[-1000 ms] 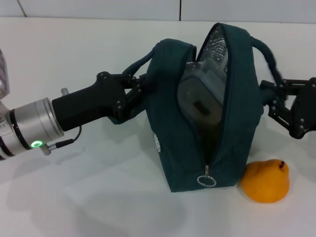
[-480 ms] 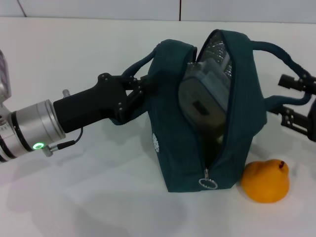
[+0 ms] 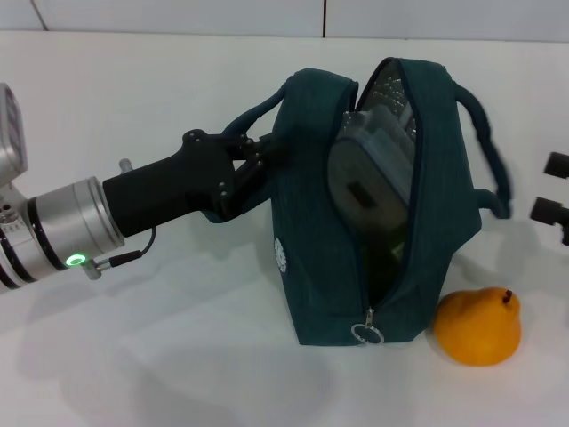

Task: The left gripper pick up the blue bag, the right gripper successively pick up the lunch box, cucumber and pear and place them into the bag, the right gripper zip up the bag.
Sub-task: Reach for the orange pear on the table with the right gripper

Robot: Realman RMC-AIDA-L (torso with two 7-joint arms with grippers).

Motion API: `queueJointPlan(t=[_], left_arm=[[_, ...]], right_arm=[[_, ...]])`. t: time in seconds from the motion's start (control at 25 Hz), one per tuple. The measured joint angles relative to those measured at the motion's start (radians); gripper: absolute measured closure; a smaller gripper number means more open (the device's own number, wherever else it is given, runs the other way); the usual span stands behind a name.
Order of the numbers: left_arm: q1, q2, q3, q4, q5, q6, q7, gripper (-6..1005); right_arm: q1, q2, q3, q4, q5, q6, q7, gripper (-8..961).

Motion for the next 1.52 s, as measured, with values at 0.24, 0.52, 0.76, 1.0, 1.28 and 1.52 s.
queueJointPlan(t=[0.24,0.52,0.76,1.0,1.28,1.52], left_arm=[[0.0,-0.001,0.001,0.0,-0.001,-0.002,0.001,958],[-0.002,-0.001,0.001,0.0,-0.001,-0.001,0.001,958],[-0.004,-0.001,0.001,0.0,-0.001,0.002,0.003,958],[-0.005,-0.002,0.001,0.0,-0.001,0.004,0.015,958],[-0.005,-0.002,-0.002,0.0,-0.001,0.005,0.016,958],[-0.005,-0.002,-0.002,0.0,-0.001,0.005,0.023,958]], right_arm=[[-0.024,-0.01,0.033,0.005,-0.062,-0.057,-0.004,407],[-0.034,0.001,0.041,0.056,-0.167,-0.081,-0.057,432],[-0.023,0.013,0.04,0.141,-0.183,-0.037,-0.13,467],[-0.019,0.039,0.034,0.155,-0.185,-0.005,-0.181,531],[-0.002,0.048,0.031,0.158,-0.218,0.025,-0.184,584],[0.012,0.051,0.033,0.16,-0.243,0.027,-0.184,596]])
